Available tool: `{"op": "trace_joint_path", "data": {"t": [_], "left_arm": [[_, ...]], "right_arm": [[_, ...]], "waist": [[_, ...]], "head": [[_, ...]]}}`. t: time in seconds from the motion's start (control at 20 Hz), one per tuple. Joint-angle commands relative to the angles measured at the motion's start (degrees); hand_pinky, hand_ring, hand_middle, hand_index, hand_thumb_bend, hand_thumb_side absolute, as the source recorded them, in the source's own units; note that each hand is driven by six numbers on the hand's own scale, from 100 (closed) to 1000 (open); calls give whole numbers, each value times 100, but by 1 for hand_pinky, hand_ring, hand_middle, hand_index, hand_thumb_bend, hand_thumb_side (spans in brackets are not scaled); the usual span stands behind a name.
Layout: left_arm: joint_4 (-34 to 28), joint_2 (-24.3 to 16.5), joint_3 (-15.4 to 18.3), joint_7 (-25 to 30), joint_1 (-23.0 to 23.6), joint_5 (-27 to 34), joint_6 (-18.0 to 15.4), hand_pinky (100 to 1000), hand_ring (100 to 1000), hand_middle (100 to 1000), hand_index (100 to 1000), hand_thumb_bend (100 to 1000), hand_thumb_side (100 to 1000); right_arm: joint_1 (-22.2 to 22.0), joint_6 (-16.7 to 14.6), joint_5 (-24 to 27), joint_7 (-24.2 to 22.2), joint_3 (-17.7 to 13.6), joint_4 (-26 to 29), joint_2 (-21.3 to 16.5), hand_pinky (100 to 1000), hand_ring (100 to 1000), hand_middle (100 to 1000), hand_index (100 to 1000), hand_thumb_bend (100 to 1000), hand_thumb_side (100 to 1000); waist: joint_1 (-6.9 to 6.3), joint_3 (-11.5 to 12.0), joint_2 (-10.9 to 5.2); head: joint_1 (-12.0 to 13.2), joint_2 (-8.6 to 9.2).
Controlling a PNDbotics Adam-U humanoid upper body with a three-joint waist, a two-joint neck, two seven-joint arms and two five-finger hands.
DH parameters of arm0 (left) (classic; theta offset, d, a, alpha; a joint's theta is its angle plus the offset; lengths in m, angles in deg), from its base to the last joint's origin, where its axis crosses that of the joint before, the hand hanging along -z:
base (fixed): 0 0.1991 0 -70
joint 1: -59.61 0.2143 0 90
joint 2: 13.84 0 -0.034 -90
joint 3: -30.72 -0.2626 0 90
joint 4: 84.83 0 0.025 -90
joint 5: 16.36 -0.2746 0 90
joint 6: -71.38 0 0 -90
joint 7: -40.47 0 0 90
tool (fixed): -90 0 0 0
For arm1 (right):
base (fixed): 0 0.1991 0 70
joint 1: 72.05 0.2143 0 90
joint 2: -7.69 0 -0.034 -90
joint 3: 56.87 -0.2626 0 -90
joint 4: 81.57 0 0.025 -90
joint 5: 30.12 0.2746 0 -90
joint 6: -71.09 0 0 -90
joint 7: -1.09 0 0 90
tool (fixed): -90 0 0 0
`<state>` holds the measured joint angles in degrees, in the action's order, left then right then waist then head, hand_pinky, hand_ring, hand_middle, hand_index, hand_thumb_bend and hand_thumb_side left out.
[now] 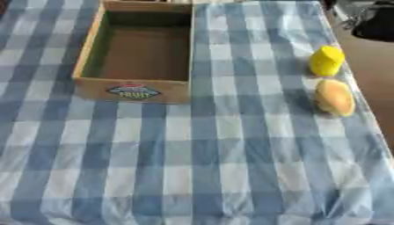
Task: Pick up objects on the table and place them in the box.
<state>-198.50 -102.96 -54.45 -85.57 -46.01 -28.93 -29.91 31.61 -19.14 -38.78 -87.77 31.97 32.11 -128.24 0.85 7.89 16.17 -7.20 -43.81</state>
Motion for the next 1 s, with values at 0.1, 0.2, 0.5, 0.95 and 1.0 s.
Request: {"op": "trace_joint_path", "data": {"t": [0.1, 0.2, 0.5, 0.95, 1.0], "left_arm": [[-92, -148, -14, 48, -39, 19, -2, 733, 756, 696, 740, 161, 446], [-92, -148, -21, 58, -40, 28, -4, 733, 756, 696, 740, 161, 448], [-92, -138, -41, 81, -51, 52, -4, 732, 756, 695, 739, 160, 450], [-92, -129, -27, 76, -30, 53, 9, 732, 757, 695, 738, 157, 456], [-92, -130, -24, 73, -25, 50, 11, 732, 757, 696, 738, 157, 457]], "right_arm": [[132, 46, -217, -411, 255, 92, -686, 866, 910, 818, 904, 216, 580], [172, 51, -255, -595, 397, 92, -820, 867, 911, 823, 907, 226, 583], [230, 66, -338, -1139, 674, 57, -963, 871, 925, 837, 915, 254, 591], [-215, 40, -175, -1389, 537, -91, -759, 859, 922, 811, 903, 267, 592], [-315, 39, -174, -1387, 488, -84, -717, 858, 921, 810, 902, 265, 596]], "waist": [[1, 27, -112], [3, 45, -110], [10, 76, -100], [12, 28, -75], [13, 13, -75]], "head": [[-25, -17], [-37, -13], [-75, -7], [-11, -15], [3, -17]]}}
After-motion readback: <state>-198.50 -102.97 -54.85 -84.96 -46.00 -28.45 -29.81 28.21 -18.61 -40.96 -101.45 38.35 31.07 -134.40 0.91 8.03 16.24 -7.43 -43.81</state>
